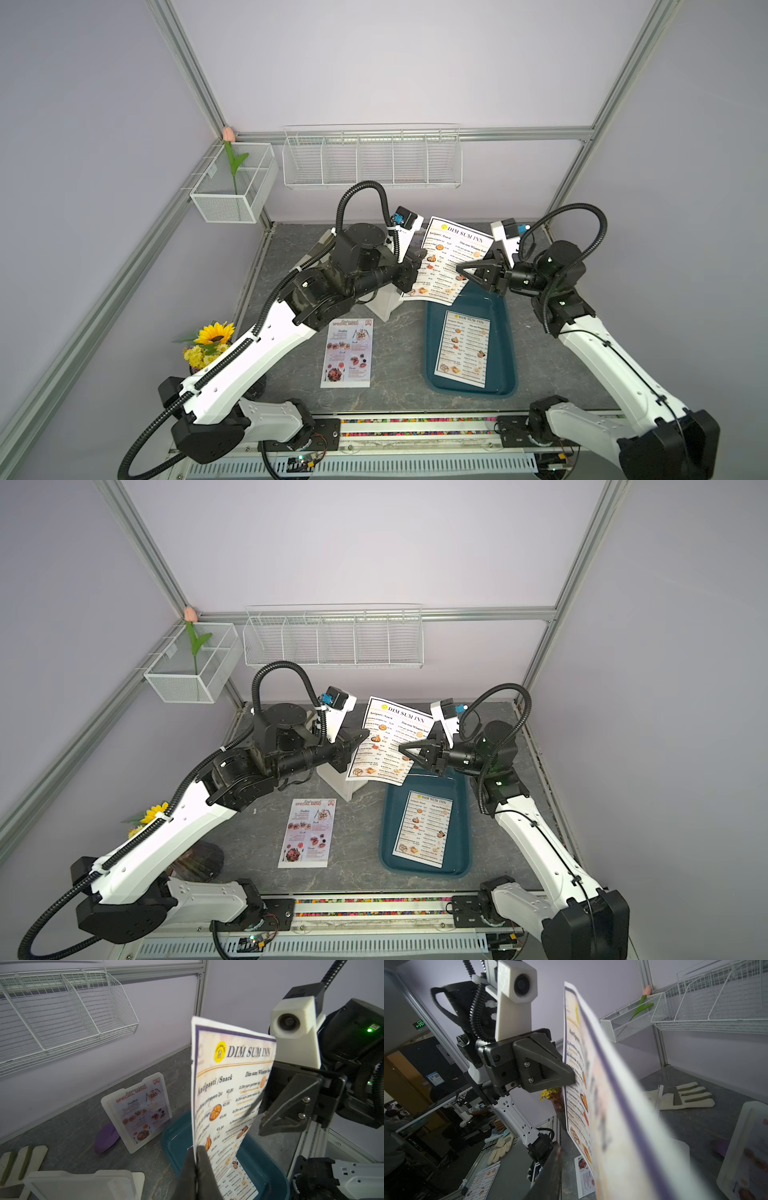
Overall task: Replace the menus in the menu holders
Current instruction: Adjust the menu.
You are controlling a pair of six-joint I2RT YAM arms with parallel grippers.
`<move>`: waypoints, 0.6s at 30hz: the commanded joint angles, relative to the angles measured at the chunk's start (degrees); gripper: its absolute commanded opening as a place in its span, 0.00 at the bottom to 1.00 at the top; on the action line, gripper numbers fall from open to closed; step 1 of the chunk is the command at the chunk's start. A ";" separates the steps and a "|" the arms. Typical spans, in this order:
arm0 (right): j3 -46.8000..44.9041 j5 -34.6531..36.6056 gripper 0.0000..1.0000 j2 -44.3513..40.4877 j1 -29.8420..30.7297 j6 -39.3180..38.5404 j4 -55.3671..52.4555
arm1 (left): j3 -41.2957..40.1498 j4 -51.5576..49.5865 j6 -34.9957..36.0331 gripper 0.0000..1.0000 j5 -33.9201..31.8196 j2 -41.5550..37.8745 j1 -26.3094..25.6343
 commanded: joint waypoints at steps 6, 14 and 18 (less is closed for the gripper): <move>0.96 7.82 0.15 -4.54 0.80 -4.51 -12.09 | -1.60 2.07 -1.14 0.00 0.24 0.68 0.66; 3.17 13.92 0.07 -7.77 2.81 -7.68 -22.47 | -1.25 1.83 -3.60 0.02 -1.16 2.13 0.66; 5.80 19.59 0.07 -7.86 3.56 -8.45 -29.05 | -1.68 0.95 -5.91 0.35 -6.37 2.76 0.74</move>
